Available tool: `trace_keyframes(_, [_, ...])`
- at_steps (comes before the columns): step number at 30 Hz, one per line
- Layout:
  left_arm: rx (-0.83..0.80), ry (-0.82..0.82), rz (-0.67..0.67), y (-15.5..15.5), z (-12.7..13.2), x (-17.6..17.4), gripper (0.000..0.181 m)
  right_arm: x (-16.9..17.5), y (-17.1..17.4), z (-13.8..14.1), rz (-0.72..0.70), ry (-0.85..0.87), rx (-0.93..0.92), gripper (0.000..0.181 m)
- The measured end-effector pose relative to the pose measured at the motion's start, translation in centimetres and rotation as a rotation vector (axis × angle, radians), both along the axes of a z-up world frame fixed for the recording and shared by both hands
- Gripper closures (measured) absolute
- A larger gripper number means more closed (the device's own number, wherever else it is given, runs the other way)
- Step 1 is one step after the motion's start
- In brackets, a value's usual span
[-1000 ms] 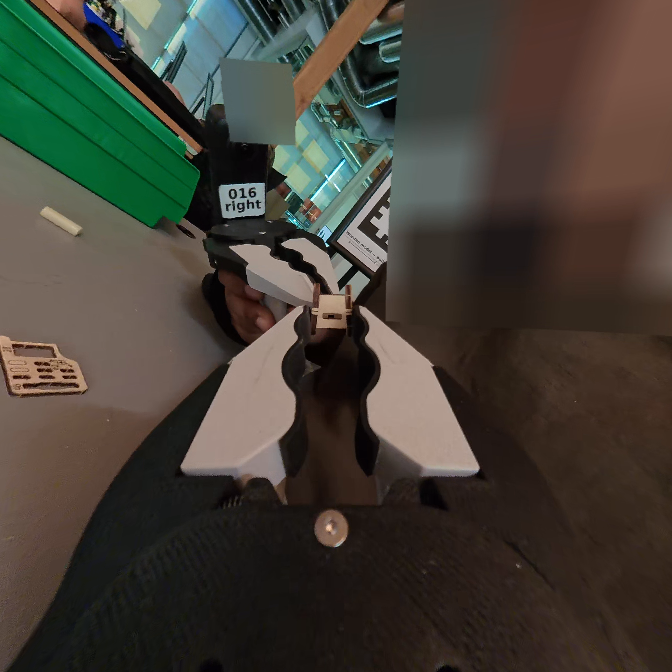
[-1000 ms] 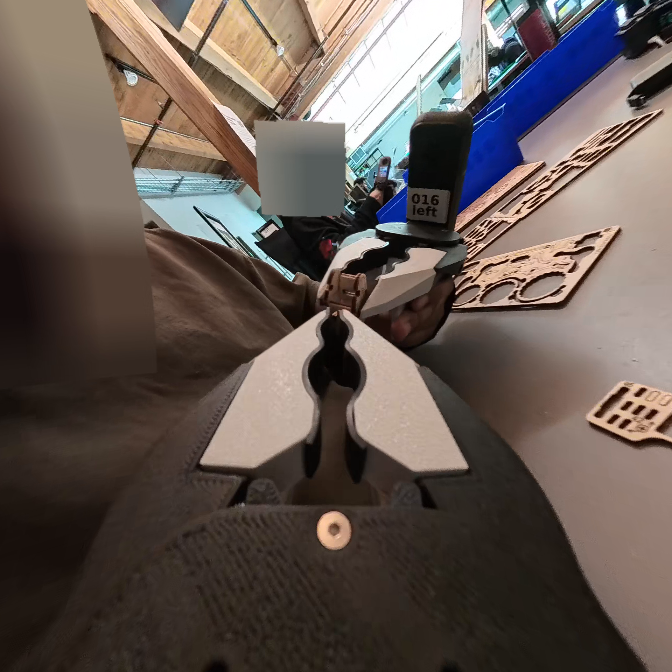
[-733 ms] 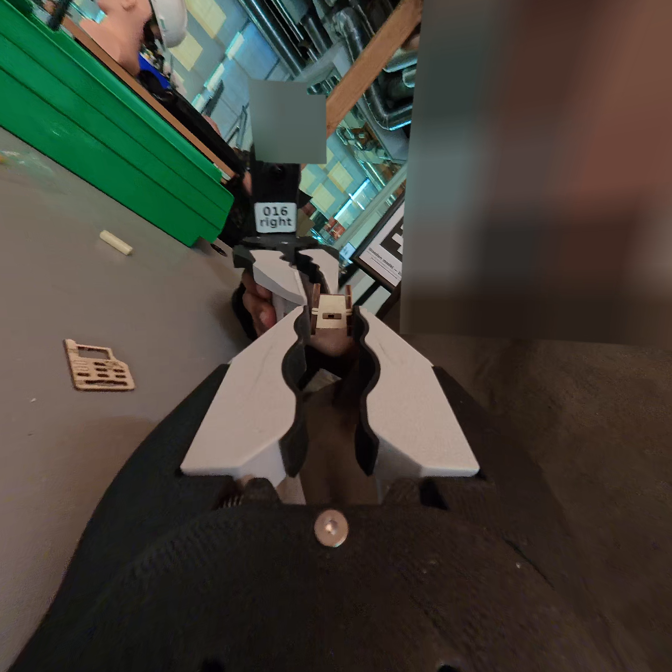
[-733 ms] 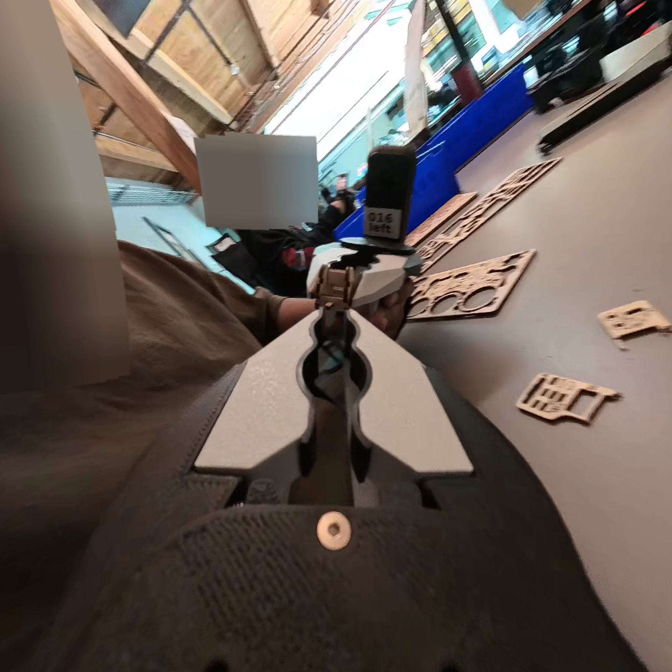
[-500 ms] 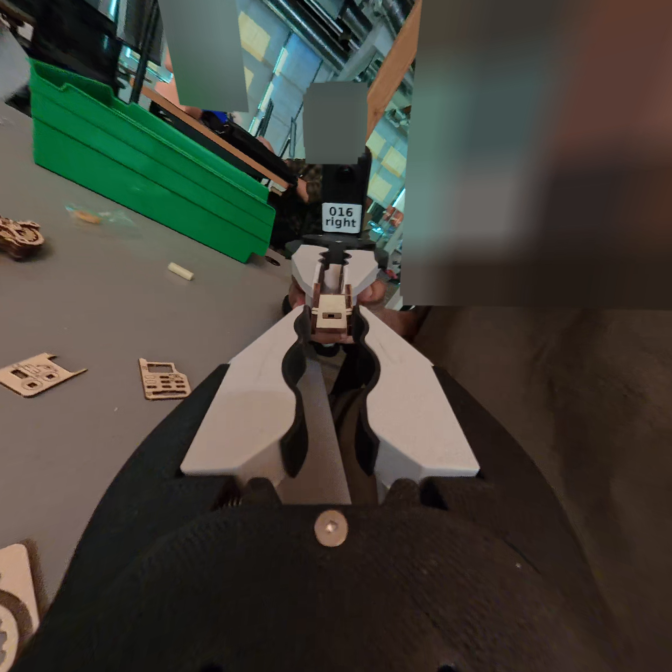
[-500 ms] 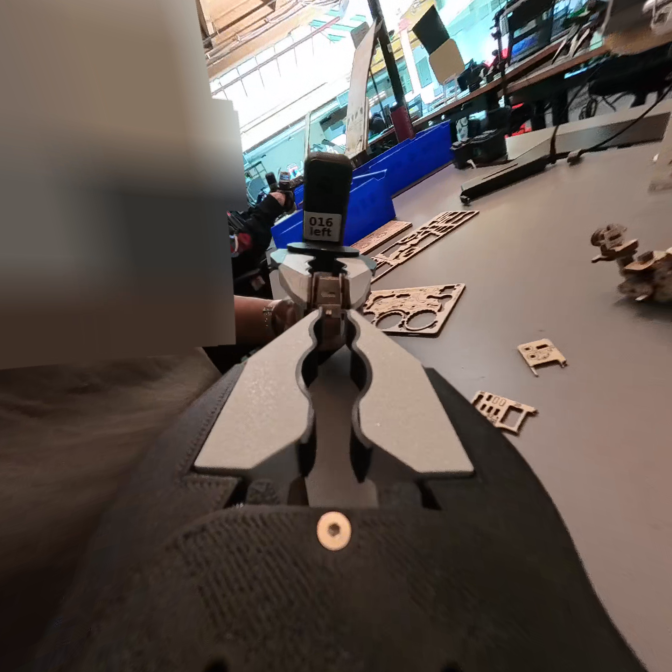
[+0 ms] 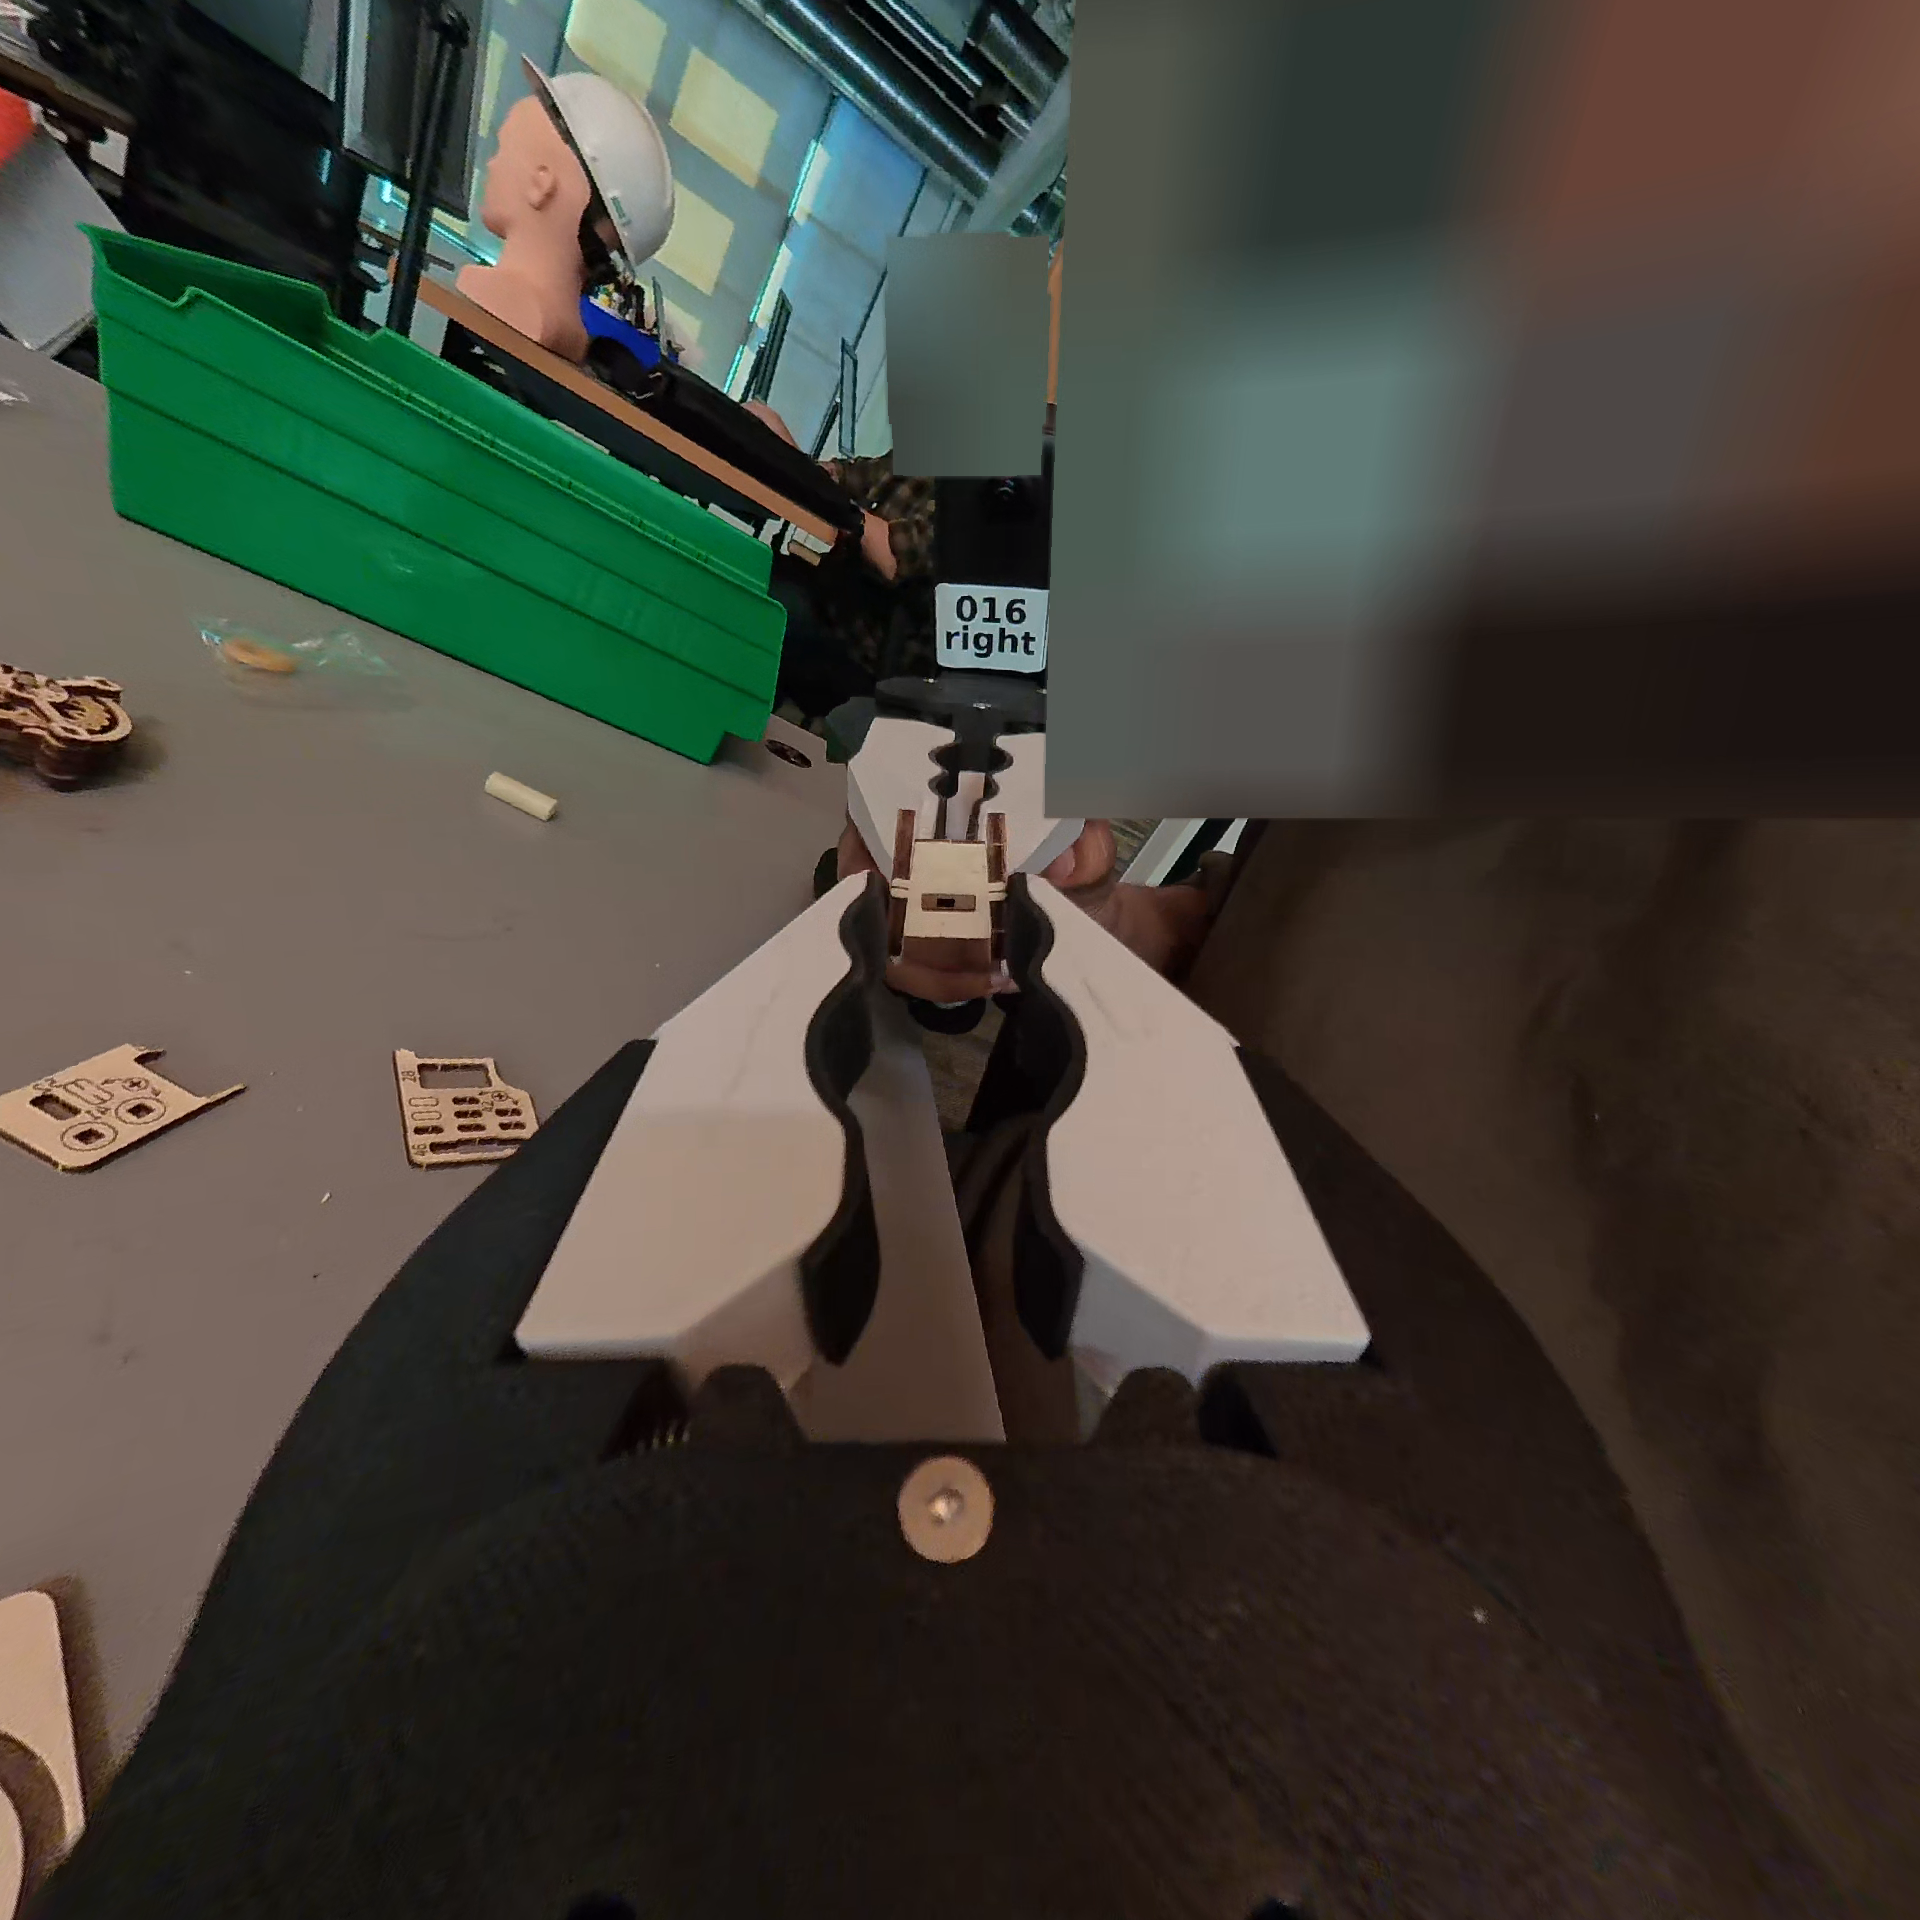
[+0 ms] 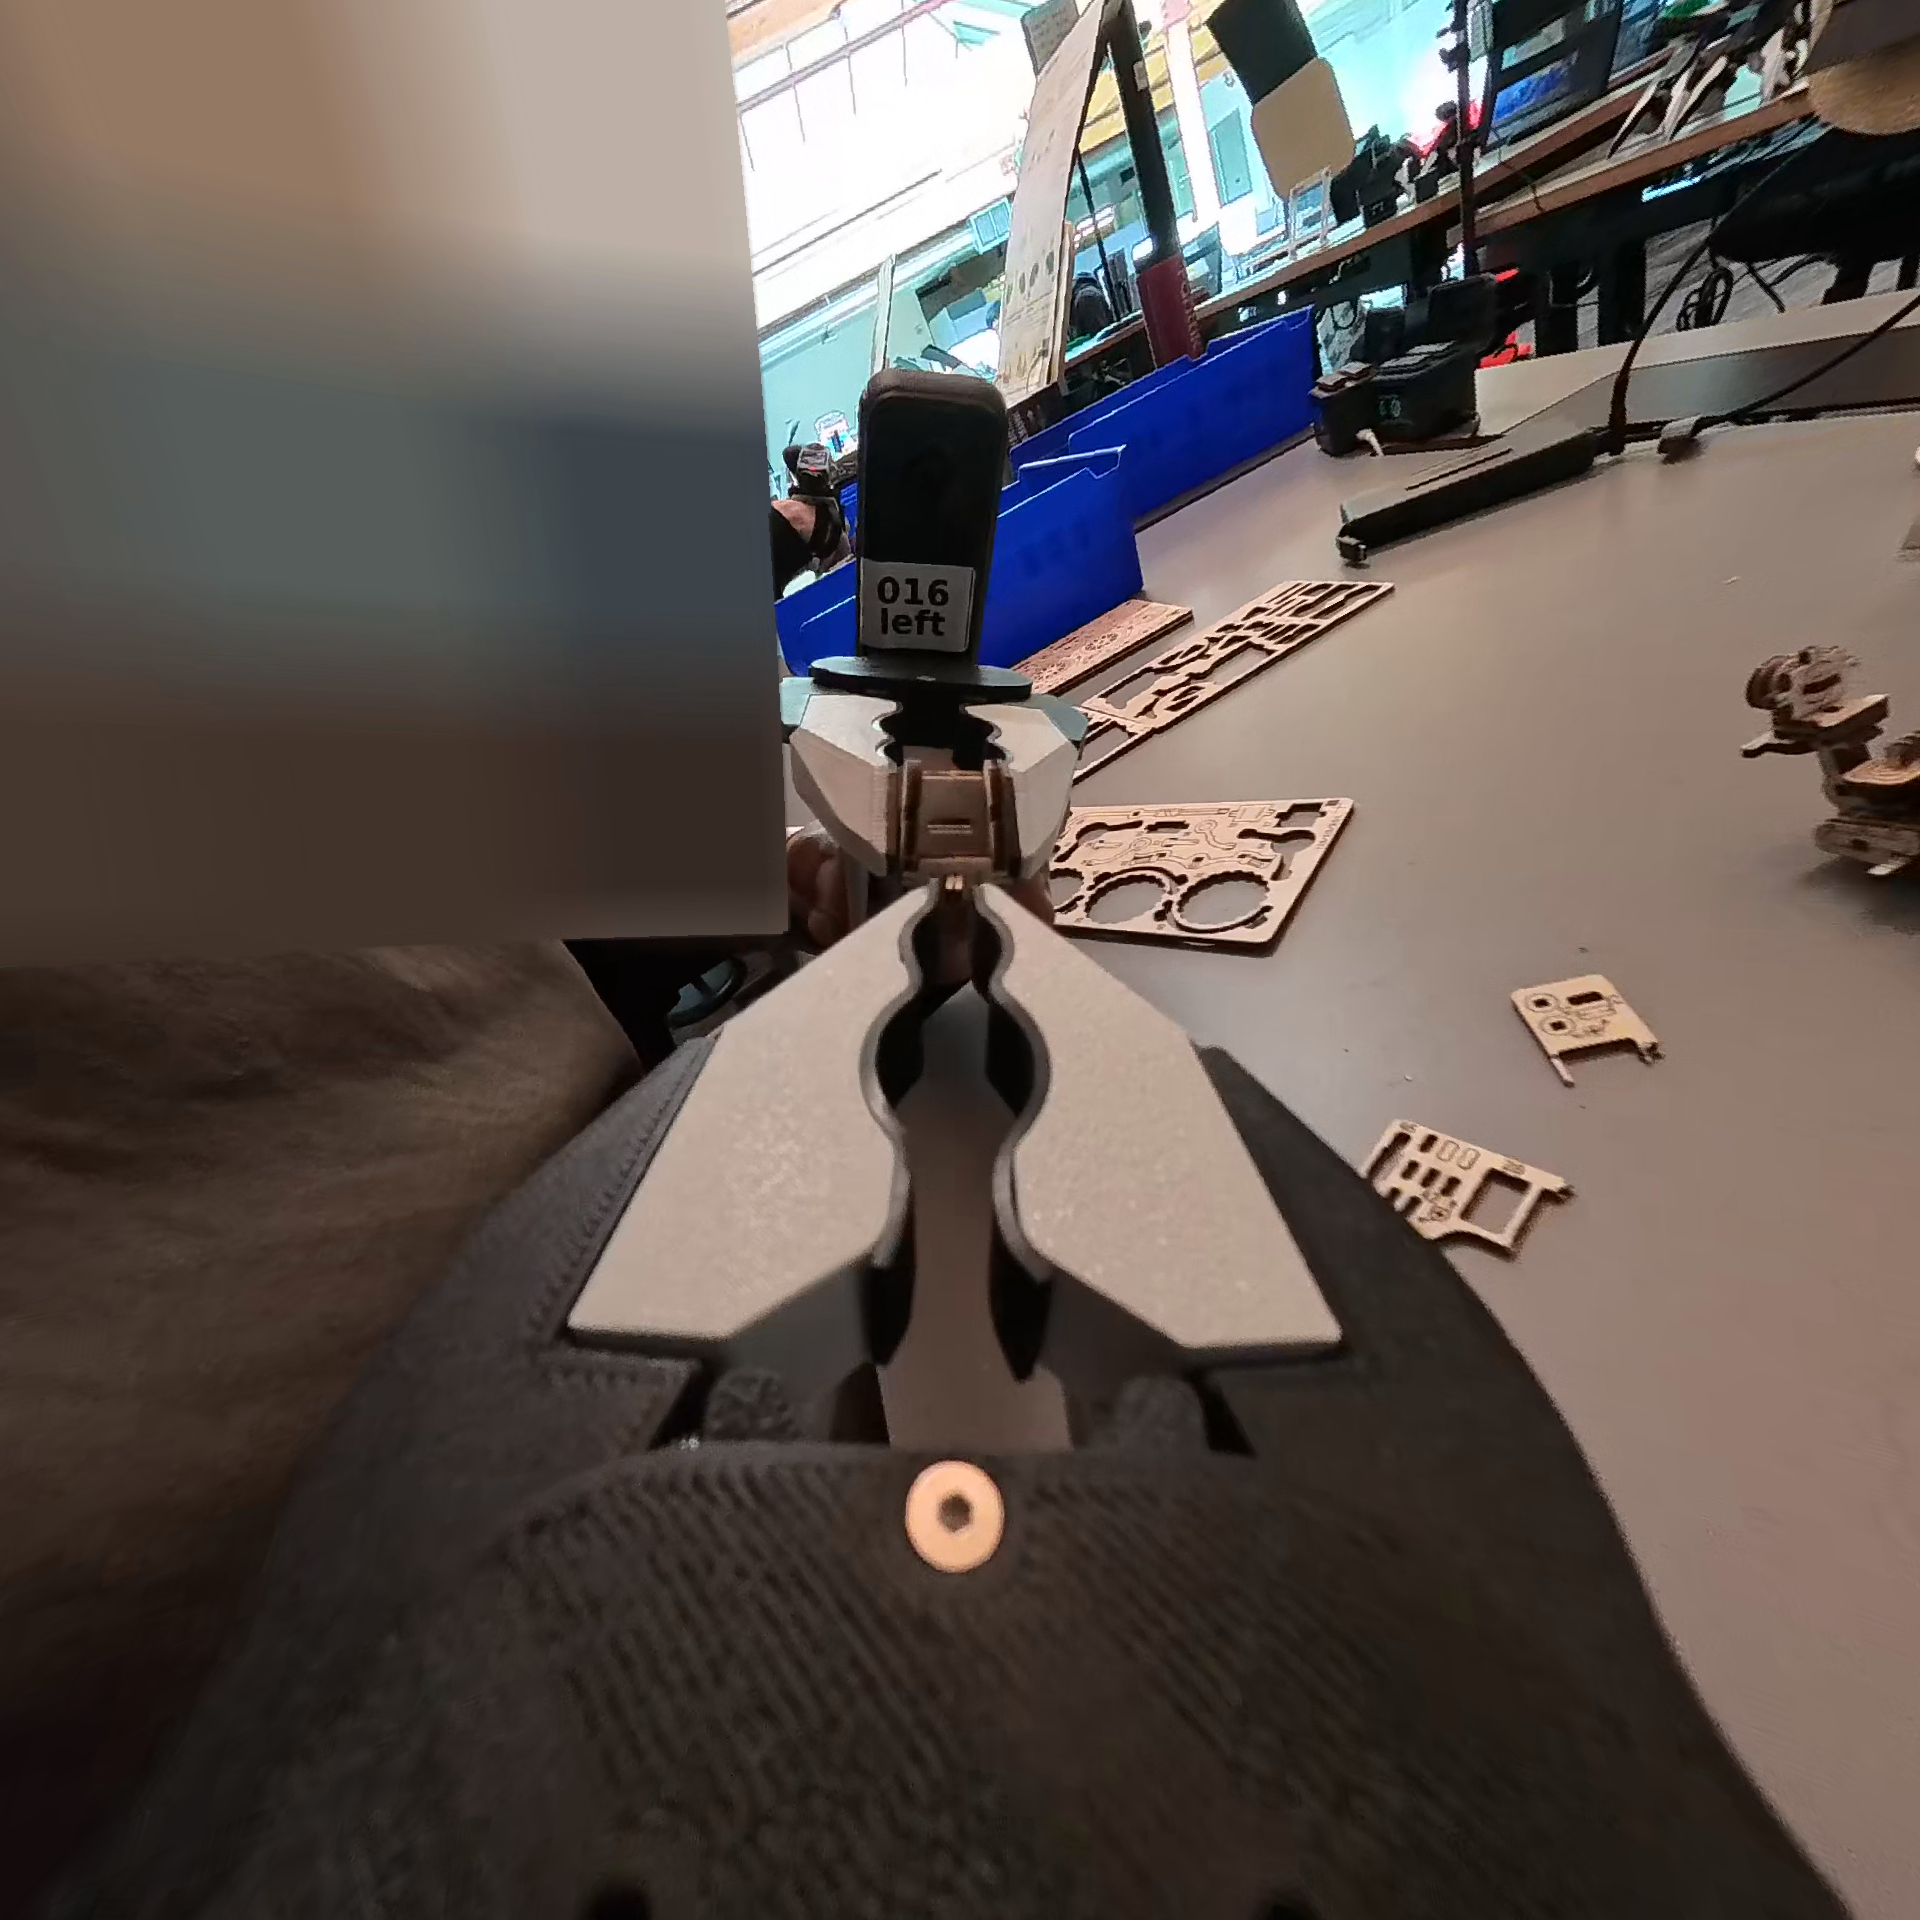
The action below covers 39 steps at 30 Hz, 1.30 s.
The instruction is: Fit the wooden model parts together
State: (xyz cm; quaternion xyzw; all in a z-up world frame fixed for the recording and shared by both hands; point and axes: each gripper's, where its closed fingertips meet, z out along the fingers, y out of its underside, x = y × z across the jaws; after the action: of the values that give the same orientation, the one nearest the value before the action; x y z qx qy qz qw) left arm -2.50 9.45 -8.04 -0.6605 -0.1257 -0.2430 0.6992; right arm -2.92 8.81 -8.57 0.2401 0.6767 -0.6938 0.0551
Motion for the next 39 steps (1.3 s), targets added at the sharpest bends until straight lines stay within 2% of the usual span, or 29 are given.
trace_keyframes(8, [0.005,-0.016,-0.018,0.0,0.0,0.2,0.16,0.3,-0.1,-0.1,0.023,-0.002,0.005,0.181])
trace_keyframes(15, [0.046,-0.074,-0.058,0.1,0.4,0.6,0.16,0.8,0.0,0.4,0.142,-0.179,-0.154,0.181])
trace_keyframes(22, [0.063,-0.103,-0.116,0.0,0.5,1.3,0.16,1.5,-0.1,0.6,0.238,-0.247,-0.199,0.181])
trace_keyframes(25, [0.057,-0.106,-0.109,0.1,0.4,1.1,0.16,1.3,-0.1,0.4,0.219,-0.245,-0.19,0.181])
trace_keyframes(30, [0.045,-0.091,-0.078,0.0,0.3,0.6,0.16,0.8,-0.1,0.1,0.129,-0.136,-0.103,0.178])
trace_keyframes(39, [0.031,-0.084,-0.076,0.0,0.2,0.6,0.16,0.7,0.1,0.4,0.104,-0.103,-0.093,0.181])
